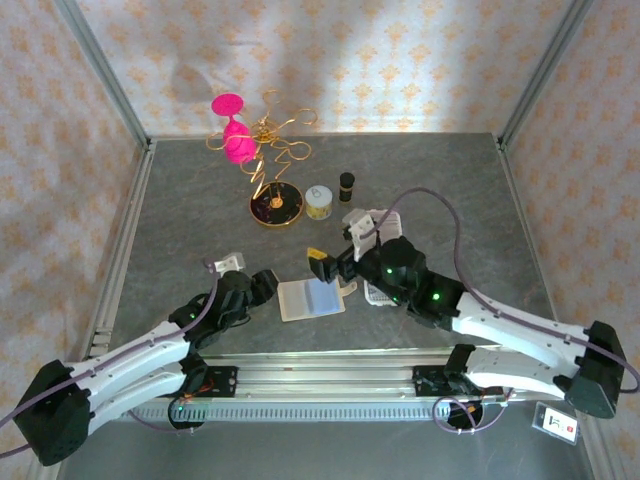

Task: Put the credit cards into the card holder

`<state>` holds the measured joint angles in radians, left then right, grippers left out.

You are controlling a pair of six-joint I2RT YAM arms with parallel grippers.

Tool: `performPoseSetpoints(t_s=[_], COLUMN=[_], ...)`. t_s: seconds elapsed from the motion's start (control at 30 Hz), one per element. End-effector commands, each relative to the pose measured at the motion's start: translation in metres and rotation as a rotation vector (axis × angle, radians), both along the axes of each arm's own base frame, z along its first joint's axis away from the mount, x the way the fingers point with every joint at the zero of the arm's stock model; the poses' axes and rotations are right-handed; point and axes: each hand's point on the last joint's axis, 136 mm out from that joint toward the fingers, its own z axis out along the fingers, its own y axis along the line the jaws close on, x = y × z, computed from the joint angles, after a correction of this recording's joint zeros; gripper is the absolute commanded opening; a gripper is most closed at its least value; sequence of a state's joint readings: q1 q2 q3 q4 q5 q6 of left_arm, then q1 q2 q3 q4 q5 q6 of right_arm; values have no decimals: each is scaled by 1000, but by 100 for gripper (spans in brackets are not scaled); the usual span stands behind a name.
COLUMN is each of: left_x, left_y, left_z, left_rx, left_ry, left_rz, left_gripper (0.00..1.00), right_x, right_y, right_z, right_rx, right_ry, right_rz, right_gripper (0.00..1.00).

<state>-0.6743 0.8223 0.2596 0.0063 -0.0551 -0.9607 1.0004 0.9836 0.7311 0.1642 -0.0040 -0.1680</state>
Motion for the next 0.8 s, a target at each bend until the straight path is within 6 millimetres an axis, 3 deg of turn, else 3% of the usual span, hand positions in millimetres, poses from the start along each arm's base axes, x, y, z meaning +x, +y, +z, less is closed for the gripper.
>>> performPoseSetpoints(t_s=[0.0, 0.17, 0.3, 0.37, 0.5, 0.6, 0.77], left_x=[5, 7, 5, 3, -3, -7, -13], left_y=[-16, -33, -50, -62, -83, -88, -81], left_z=[15, 29, 38, 41, 40, 29, 2], left_rx=[-18, -71, -108, -132, -181, -167, -123], left_ry=[-38, -68, -68, -62, -48, -19, 35], left_rz=[-65, -135, -218, -274, -357, -386, -377], left_gripper=[59, 52, 41, 38, 20, 17, 12], right_x=[-18, -45, -40, -35, -25, -15, -5], right_y=[-13, -32, -63, -84, -112, -126, -143], right_z=[-3, -31, -66, -92, -122, -137, -161], right_rx=[-263, -547, -801, -964, -1085, -1126, -1195], right_ry=[-269, -415, -393, -362, -276, -247, -206], right_rz=[113, 284, 278, 272, 254, 243, 256], right_gripper=[100, 100, 97, 91, 84, 81, 76])
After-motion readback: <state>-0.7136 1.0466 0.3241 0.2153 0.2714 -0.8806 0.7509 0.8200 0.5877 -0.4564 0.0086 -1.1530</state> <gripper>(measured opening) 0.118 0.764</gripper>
